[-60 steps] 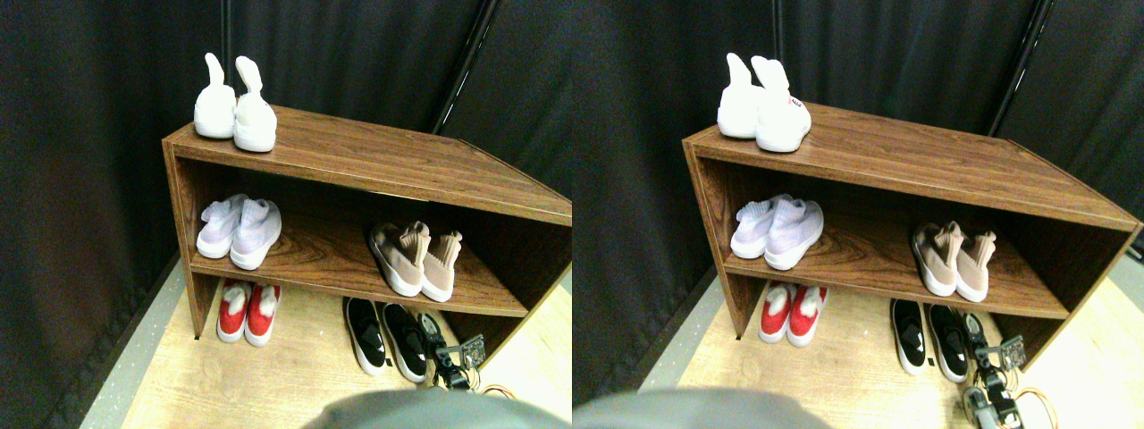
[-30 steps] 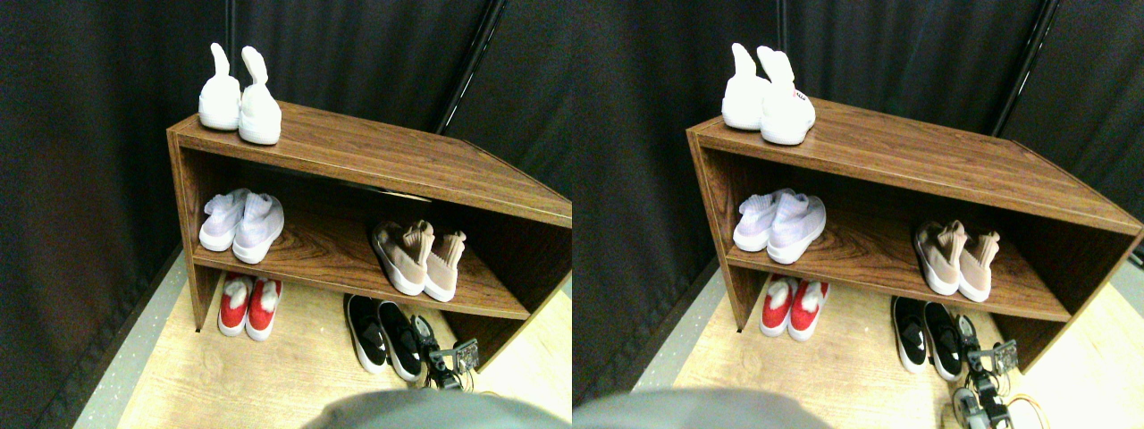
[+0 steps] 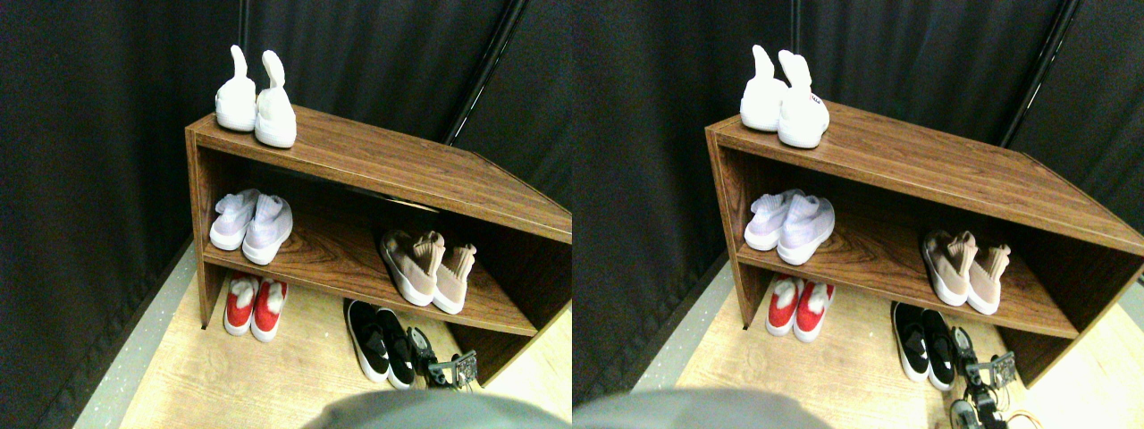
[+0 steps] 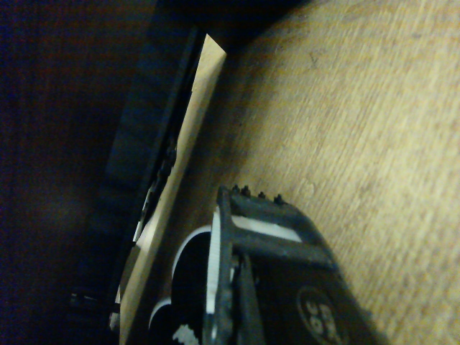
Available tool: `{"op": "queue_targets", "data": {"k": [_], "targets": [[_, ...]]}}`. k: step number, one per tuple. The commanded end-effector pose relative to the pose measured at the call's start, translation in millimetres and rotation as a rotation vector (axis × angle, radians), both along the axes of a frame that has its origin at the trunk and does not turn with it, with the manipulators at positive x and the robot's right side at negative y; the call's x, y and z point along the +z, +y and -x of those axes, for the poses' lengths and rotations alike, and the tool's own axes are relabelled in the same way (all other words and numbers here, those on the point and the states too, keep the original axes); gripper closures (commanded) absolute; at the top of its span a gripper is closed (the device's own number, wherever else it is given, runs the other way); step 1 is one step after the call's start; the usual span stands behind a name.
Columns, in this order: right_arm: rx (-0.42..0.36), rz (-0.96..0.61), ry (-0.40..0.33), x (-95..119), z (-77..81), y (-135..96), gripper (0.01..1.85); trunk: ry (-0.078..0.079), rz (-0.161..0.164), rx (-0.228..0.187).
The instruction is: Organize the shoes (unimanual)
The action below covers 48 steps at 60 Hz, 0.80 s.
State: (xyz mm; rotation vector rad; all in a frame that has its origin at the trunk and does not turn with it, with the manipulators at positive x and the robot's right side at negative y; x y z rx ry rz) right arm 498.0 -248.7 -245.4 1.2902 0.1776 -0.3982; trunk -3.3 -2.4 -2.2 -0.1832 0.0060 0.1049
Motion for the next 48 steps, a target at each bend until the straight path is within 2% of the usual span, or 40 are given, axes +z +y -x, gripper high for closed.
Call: {"op": "queue_targets", "data": {"k": [1, 7, 12, 14, 21, 25, 29, 38, 48], "targets": [[0.012, 0.009, -0.022, 1.8, -2.7, 3.2, 1.8, 0.008, 0.006, 0.014], [-0.024, 0.08, -0.015, -0.5, -4.5, -5.1, 1.8, 0.003, -0.001, 0.01], [-0.013, 0.089, -0.018, -1.4, -5.9, -12.4, 1.8, -0.005, -0.006, 0.007], [-0.016, 0.158, -0.022, -1.0, -6.6, -17.1, 1.8, -0.009, -0.009, 0.003], [-0.021, 0.19, -0.042, 5.8, -9.6, -29.2, 1.8, -0.02, -0.018, -0.008], [0.024, 0.258, -0.07, 14.2, -10.5, -37.1, 1.8, -0.021, -0.025, -0.015], [0.012, 0.262, -0.07, 19.8, -10.1, -41.7, 1.8, -0.024, -0.031, -0.022], [0.01, 0.241, -0.089, 35.3, -2.5, -47.4, 1.8, -0.026, -0.044, -0.037], [0.022, 0.196, -0.125, 48.1, 17.0, -44.9, 1.8, -0.026, -0.052, -0.045]]}}
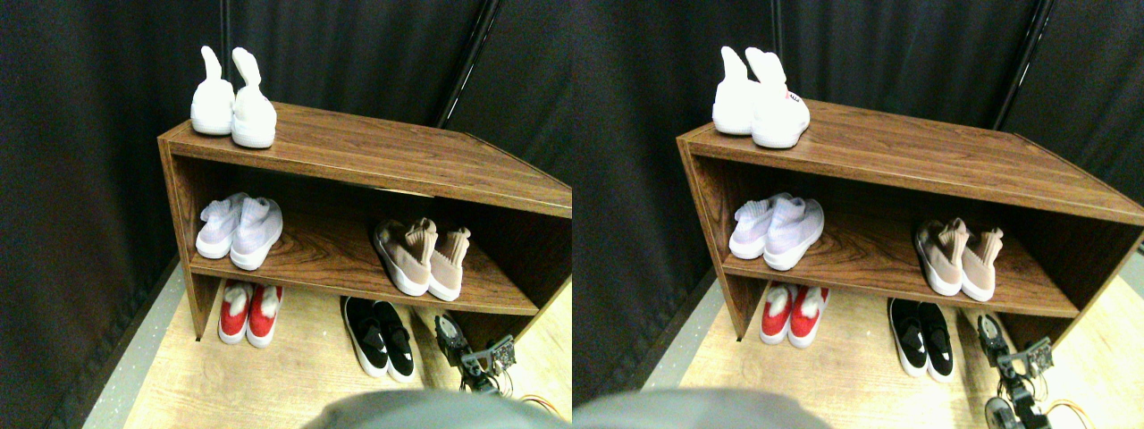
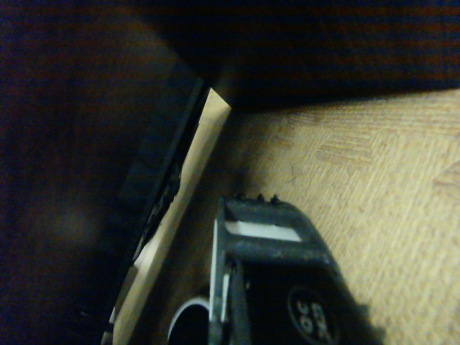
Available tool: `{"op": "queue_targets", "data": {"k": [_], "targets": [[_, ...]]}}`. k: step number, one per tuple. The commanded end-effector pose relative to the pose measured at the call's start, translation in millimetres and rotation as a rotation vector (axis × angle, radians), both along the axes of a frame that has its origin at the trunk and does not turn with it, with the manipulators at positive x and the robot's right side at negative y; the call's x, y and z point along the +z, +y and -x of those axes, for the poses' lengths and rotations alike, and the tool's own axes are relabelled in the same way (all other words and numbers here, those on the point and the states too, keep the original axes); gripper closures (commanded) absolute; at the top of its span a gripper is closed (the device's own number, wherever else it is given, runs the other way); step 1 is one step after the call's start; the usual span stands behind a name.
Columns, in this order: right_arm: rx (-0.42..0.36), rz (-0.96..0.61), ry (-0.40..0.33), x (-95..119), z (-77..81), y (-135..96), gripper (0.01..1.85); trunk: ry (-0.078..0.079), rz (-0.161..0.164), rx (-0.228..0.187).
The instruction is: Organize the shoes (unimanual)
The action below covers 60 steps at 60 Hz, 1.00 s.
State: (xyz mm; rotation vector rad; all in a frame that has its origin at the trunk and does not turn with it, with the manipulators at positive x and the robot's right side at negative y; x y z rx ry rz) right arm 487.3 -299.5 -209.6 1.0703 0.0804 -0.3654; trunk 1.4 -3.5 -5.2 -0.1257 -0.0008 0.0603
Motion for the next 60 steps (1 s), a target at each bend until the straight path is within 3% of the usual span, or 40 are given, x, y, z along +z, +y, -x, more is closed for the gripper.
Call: {"op": "queue_targets", "data": {"k": [1, 17, 22, 28, 35, 40, 50, 60], "targets": [[0.034, -0.057, -0.068, 13.0, 8.8, 6.4, 1.8, -0.019, 0.004, -0.003], [0.096, -0.112, -0.086, 31.9, 46.8, 15.6, 1.8, -0.034, -0.016, -0.026], [0.159, -0.119, -0.136, 41.2, 60.2, 17.9, 1.8, -0.039, -0.026, -0.038], [0.159, -0.113, -0.158, 50.2, 69.6, 19.4, 1.8, -0.05, -0.04, -0.055], [0.183, -0.059, -0.201, 68.1, 83.3, 22.6, 1.8, -0.062, -0.052, -0.074], [0.247, -0.007, -0.267, 86.3, 94.3, 25.1, 1.8, -0.072, -0.061, -0.084], [0.319, -0.033, -0.324, 116.6, 114.0, 30.8, 1.8, -0.094, -0.078, -0.104], [0.345, -0.033, -0.382, 140.4, 133.3, 36.3, 1.8, -0.1, -0.092, -0.117]]}}
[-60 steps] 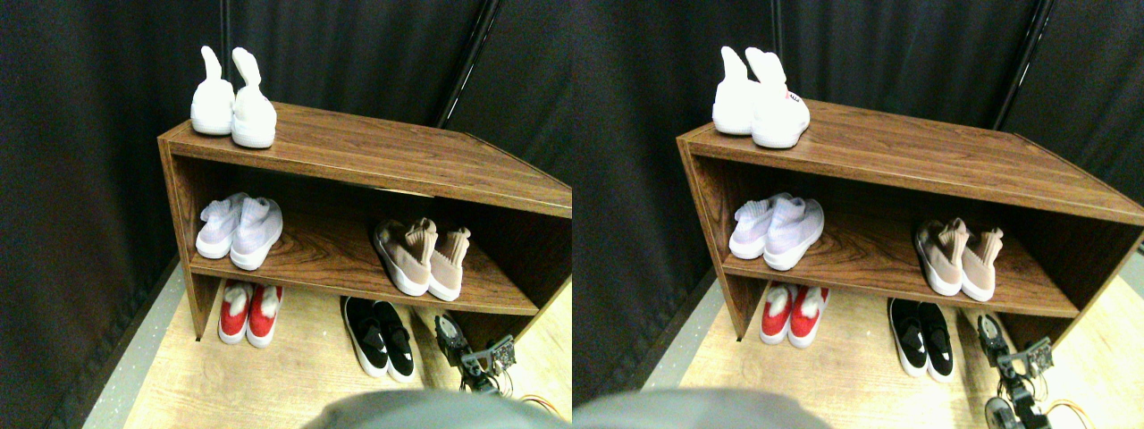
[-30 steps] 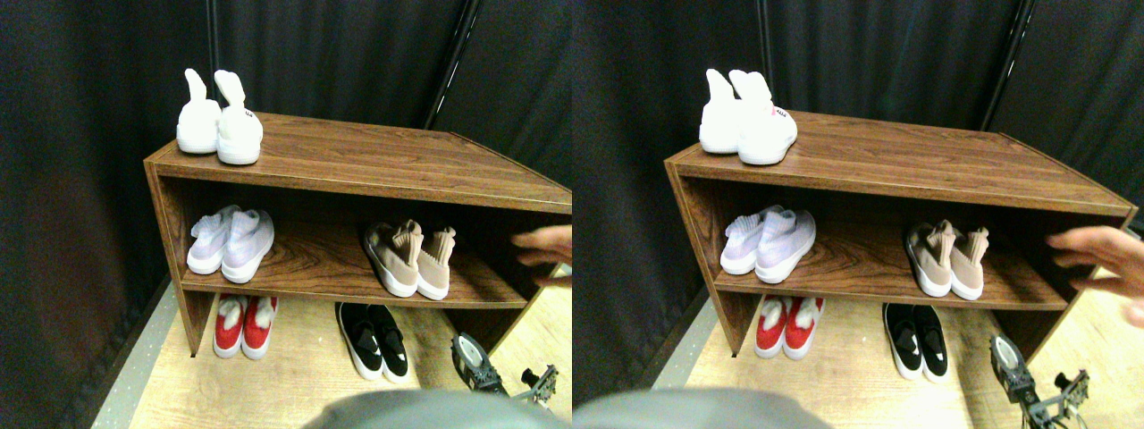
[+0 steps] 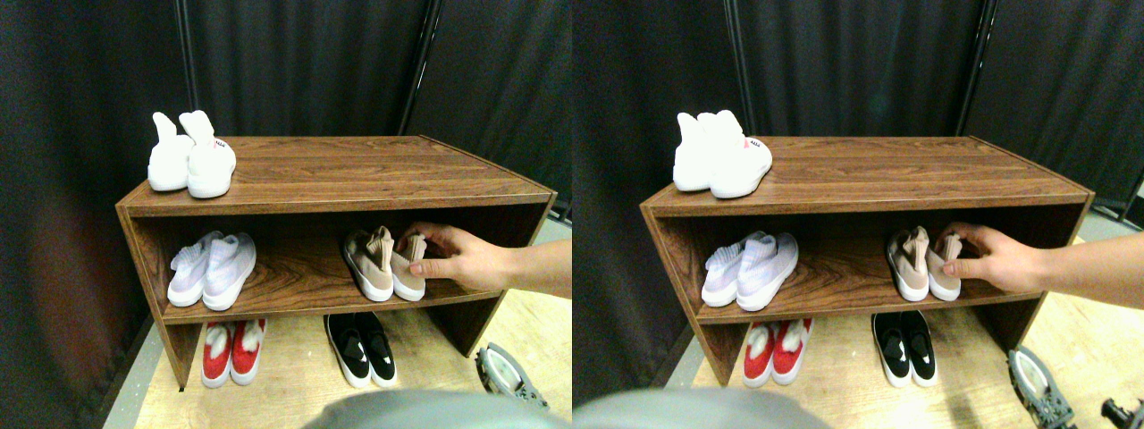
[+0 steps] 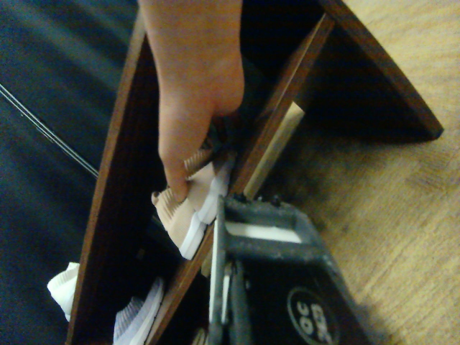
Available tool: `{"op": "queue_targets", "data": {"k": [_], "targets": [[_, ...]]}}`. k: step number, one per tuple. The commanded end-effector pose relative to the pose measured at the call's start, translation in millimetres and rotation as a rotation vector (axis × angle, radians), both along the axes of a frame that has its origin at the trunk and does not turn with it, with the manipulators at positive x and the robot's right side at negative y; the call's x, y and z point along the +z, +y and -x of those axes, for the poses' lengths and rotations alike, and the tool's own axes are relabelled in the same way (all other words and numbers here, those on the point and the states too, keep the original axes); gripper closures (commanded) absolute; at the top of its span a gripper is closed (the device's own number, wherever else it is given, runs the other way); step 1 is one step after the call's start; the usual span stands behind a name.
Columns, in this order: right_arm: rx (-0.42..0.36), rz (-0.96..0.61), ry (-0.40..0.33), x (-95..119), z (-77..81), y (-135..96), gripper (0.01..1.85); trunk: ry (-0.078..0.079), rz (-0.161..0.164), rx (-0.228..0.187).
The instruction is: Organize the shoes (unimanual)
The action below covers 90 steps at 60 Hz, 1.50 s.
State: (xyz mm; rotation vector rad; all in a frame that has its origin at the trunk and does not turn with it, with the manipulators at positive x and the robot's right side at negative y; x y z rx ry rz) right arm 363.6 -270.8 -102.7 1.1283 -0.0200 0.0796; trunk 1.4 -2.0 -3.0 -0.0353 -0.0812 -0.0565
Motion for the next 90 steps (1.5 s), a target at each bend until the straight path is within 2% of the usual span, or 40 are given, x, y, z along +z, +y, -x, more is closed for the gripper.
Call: {"op": "queue_targets", "data": {"k": [1, 5, 19, 31, 51, 66, 75, 90], "targets": [[0.039, 0.013, -0.083, 34.5, 10.3, 7.7, 1.8, -0.015, 0.002, -0.007], [0.048, 0.008, -0.095, 40.0, 14.6, 10.2, 1.8, -0.02, -0.003, -0.015], [0.065, 0.049, -0.152, 51.3, 25.8, 19.7, 1.8, -0.015, 0.0, -0.023], [0.054, 0.058, -0.162, 54.9, 27.8, 26.6, 1.8, -0.023, 0.023, -0.014], [0.083, 0.055, -0.159, 56.0, 17.9, 37.0, 1.8, -0.014, 0.052, 0.017], [0.137, 0.001, -0.143, 52.9, 5.0, 41.7, 1.8, -0.007, 0.055, 0.025], [0.131, 0.011, -0.145, 51.8, 0.8, 41.5, 1.8, -0.002, 0.054, 0.025], [0.135, -0.008, -0.131, 51.1, -0.7, 41.7, 1.8, -0.002, 0.054, 0.025]]}}
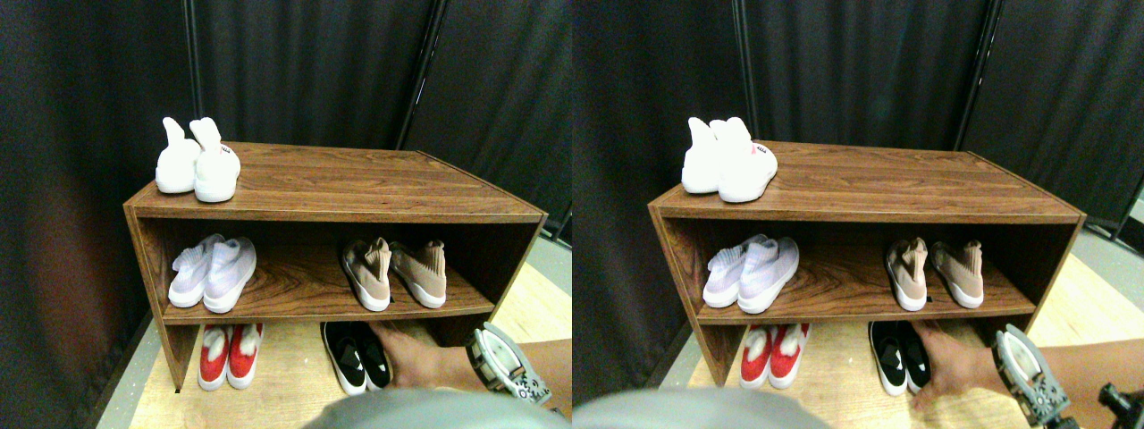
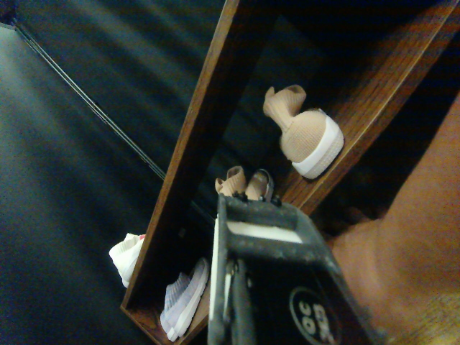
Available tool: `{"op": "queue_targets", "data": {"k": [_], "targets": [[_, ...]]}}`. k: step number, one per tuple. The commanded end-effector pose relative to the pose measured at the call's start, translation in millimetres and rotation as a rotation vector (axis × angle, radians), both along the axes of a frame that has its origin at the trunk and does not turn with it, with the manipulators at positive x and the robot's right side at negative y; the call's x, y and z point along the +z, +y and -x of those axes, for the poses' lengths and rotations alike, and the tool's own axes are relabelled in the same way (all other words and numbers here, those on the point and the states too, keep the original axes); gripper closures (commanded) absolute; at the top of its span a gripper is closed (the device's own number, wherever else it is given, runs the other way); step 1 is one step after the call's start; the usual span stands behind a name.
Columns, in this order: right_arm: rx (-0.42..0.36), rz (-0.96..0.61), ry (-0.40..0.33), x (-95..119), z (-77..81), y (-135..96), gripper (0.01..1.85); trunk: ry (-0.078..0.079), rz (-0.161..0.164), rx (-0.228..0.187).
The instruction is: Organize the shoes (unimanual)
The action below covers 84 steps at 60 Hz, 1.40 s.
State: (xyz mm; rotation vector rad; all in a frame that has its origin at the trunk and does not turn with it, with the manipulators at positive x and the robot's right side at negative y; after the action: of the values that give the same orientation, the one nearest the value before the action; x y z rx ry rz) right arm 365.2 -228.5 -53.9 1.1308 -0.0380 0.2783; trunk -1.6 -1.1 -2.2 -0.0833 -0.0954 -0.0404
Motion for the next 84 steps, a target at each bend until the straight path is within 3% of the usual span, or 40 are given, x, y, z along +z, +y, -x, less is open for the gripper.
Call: {"op": "queue_targets", "data": {"k": [1, 9, 20, 26, 35, 36, 43, 51, 56, 57, 59, 60, 62, 66, 70, 76, 84], "targets": [[-0.012, -0.002, -0.017, 2.4, 1.2, -0.5, 1.8, 0.011, 0.005, 0.01], [-0.013, -0.003, -0.018, 2.1, 2.3, -0.7, 1.8, 0.019, 0.009, 0.011], [-0.019, 0.005, -0.027, 3.0, 4.8, -0.4, 1.8, 0.005, 0.008, 0.004], [-0.029, 0.013, -0.047, 4.5, 5.4, -3.6, 1.8, 0.006, 0.005, -0.001], [-0.058, 0.046, -0.063, 10.5, 7.4, -6.8, 1.8, -0.007, 0.002, -0.01], [-0.055, 0.043, -0.061, 10.9, 7.2, -7.1, 1.8, -0.019, -0.001, -0.018], [-0.043, 0.056, -0.089, 15.9, 3.4, -10.5, 1.8, -0.031, -0.002, -0.034], [-0.079, 0.075, -0.102, 21.6, -2.1, -15.9, 1.8, -0.036, 0.001, -0.046], [-0.087, 0.078, -0.114, 24.6, -8.6, -19.4, 1.8, -0.036, 0.001, -0.046], [-0.094, 0.081, -0.111, 25.6, -10.7, -20.3, 1.8, -0.043, 0.007, -0.058], [-0.106, 0.091, -0.106, 27.1, -13.7, -21.5, 1.8, -0.043, 0.007, -0.058], [-0.108, 0.094, -0.103, 27.5, -14.8, -22.0, 1.8, -0.054, 0.009, -0.063], [-0.138, 0.082, -0.083, 29.6, -18.4, -23.4, 1.8, -0.054, 0.009, -0.063], [-0.12, 0.085, -0.073, 31.8, -28.5, -26.9, 1.8, -0.058, 0.008, -0.066], [-0.139, 0.083, -0.071, 32.7, -36.1, -29.7, 1.8, -0.07, 0.008, -0.073], [-0.184, 0.053, -0.068, 33.0, -47.0, -34.4, 1.8, -0.07, 0.009, -0.075], [-0.178, 0.025, -0.058, 32.6, -63.6, -43.8, 1.8, -0.07, 0.013, -0.078]]}}
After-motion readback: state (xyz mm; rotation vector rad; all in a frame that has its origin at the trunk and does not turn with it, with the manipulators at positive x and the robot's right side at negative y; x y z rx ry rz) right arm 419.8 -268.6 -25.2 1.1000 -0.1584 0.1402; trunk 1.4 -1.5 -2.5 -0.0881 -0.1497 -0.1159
